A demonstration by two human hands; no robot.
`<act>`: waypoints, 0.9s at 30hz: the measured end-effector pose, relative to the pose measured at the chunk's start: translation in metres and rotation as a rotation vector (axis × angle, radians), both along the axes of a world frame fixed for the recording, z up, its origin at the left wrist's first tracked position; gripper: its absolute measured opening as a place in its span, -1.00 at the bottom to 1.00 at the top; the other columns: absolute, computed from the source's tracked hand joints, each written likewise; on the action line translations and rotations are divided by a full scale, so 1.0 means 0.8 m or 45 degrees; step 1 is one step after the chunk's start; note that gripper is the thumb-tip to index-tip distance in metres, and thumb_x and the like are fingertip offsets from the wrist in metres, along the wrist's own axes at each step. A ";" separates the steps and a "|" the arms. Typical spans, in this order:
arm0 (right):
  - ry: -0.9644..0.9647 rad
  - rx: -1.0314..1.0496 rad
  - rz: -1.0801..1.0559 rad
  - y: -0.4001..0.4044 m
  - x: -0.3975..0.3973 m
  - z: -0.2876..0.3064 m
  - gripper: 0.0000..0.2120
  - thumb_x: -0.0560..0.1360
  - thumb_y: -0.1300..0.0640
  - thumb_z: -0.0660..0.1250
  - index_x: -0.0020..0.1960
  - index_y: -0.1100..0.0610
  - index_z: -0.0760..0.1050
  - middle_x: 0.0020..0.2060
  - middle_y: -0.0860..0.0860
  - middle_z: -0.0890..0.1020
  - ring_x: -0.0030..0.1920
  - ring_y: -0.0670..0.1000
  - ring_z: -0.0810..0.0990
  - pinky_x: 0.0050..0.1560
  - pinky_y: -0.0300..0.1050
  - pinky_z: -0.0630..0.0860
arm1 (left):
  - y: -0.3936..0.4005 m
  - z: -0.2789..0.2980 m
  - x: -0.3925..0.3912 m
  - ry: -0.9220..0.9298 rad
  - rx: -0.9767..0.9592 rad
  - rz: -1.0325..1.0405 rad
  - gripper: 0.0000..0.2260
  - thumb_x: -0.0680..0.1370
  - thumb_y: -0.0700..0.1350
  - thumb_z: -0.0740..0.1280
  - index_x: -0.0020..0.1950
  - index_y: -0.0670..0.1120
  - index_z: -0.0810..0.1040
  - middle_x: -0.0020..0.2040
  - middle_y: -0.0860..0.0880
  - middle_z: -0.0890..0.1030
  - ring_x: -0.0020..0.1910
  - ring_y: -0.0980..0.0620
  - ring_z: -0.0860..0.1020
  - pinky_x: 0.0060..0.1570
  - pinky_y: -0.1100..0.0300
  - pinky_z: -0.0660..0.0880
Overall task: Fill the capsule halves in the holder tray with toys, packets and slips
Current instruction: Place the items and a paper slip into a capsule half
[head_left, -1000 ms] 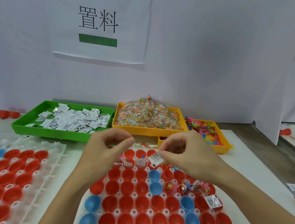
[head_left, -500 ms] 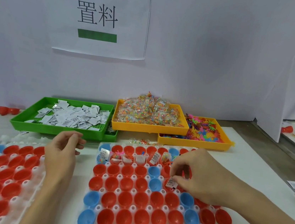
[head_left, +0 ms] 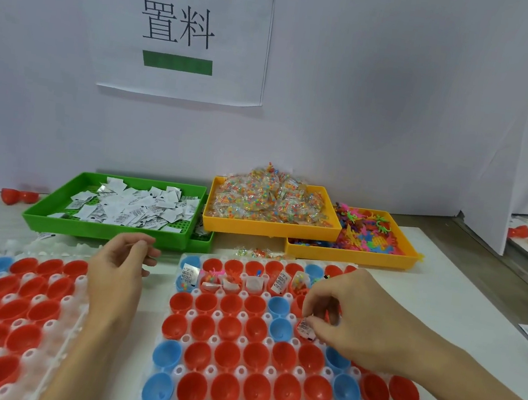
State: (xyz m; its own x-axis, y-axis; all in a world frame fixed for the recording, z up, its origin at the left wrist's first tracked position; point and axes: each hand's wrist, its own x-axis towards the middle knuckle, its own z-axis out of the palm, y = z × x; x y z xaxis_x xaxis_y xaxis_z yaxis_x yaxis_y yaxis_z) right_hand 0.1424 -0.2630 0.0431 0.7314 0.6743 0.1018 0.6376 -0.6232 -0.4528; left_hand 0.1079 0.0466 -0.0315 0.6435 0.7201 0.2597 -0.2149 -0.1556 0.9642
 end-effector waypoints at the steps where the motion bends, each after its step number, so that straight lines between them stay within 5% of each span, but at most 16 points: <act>1: 0.007 -0.007 -0.001 0.000 -0.001 0.000 -0.88 0.48 0.14 0.42 -0.11 -0.08 0.66 -0.27 -0.26 0.60 -0.09 -0.25 0.57 -0.17 -0.40 0.51 | 0.000 0.000 0.000 -0.003 0.001 -0.004 -0.76 0.60 -0.29 0.23 -0.13 -0.03 0.60 -0.24 -0.06 0.64 -0.27 0.03 0.55 -0.24 0.12 0.45; 27: 0.049 -0.025 -0.030 0.005 -0.010 -0.003 -0.89 0.50 0.10 0.46 -0.10 -0.10 0.58 -0.25 -0.19 0.58 -0.14 -0.24 0.55 -0.21 -0.37 0.48 | 0.002 -0.001 -0.002 0.012 0.003 -0.008 -0.75 0.60 -0.29 0.23 -0.12 -0.01 0.62 -0.27 0.01 0.65 -0.25 0.03 0.56 -0.22 0.10 0.46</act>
State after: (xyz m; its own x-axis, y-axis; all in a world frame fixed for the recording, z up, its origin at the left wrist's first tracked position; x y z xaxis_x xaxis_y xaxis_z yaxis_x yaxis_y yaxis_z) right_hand 0.1345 -0.2588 0.0403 0.7501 0.6587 0.0597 0.6050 -0.6469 -0.4642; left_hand 0.1067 0.0484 -0.0326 0.6504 0.7156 0.2548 -0.2064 -0.1562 0.9659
